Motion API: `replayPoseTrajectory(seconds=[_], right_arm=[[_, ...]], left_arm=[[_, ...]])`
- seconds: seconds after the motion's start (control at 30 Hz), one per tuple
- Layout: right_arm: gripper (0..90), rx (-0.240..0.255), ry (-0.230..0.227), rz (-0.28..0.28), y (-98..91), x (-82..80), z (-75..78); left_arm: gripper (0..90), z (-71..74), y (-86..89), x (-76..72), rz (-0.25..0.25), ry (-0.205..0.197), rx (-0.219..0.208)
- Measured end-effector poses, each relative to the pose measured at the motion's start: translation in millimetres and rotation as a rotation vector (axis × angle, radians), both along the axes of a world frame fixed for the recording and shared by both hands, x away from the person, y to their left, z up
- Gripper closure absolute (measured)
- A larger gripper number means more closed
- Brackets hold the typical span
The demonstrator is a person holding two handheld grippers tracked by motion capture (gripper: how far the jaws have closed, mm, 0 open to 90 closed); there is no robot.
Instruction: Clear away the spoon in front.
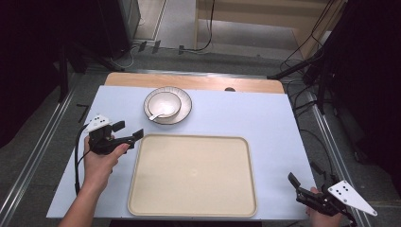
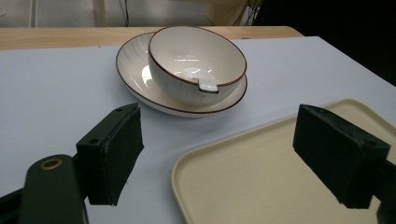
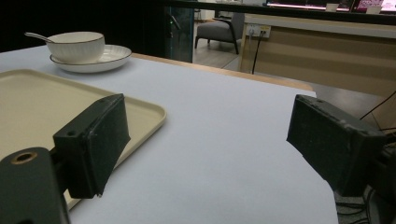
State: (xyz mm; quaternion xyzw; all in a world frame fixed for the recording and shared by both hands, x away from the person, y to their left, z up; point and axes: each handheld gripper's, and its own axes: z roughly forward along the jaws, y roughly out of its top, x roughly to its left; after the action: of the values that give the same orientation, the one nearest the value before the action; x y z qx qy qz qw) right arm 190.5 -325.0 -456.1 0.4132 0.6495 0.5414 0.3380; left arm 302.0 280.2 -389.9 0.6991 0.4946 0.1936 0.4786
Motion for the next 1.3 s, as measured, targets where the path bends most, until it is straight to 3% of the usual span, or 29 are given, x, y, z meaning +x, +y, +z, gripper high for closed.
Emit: replayPoseTrajectory(seconds=[0.33,0.47,0.67,0.9,1.0,1.03,1.3], right_arm=[[13.3,-0.001,-0.005,0.0,-0.3,-0.1,0.4],[13.3,-0.008,-0.006,0.003,0.4,0.1,0.5],[13.3,-0.006,-0.002,0.006,1.2,0.8,0.1],[13.3,-0.007,-0.002,0.007,1.5,1.2,-0.2],[13.3,-0.005,-0.003,0.007,1.4,1.1,-0.2],[13.3,-0.008,-0.003,0.008,1.0,1.3,-0.4],[13.3,-0.007,-0.005,0.012,1.4,2.2,-0.5]], left_arm=[[23.2,7.0,-11.9,27.3,0.011,0.013,-0.007],[30.6,7.6,-14.9,38.9,0.015,0.035,-0.011],[40.9,5.2,-19.2,60.1,0.019,0.094,-0.032],[48.2,-10.2,-25.9,77.0,0.05,0.186,-0.041],[49.2,-14.5,-24.0,82.1,0.066,0.222,-0.078],[51.3,-15.8,-23.7,84.4,0.06,0.237,-0.118],[63.2,-18.9,-24.2,88.6,0.061,0.297,-0.161]])
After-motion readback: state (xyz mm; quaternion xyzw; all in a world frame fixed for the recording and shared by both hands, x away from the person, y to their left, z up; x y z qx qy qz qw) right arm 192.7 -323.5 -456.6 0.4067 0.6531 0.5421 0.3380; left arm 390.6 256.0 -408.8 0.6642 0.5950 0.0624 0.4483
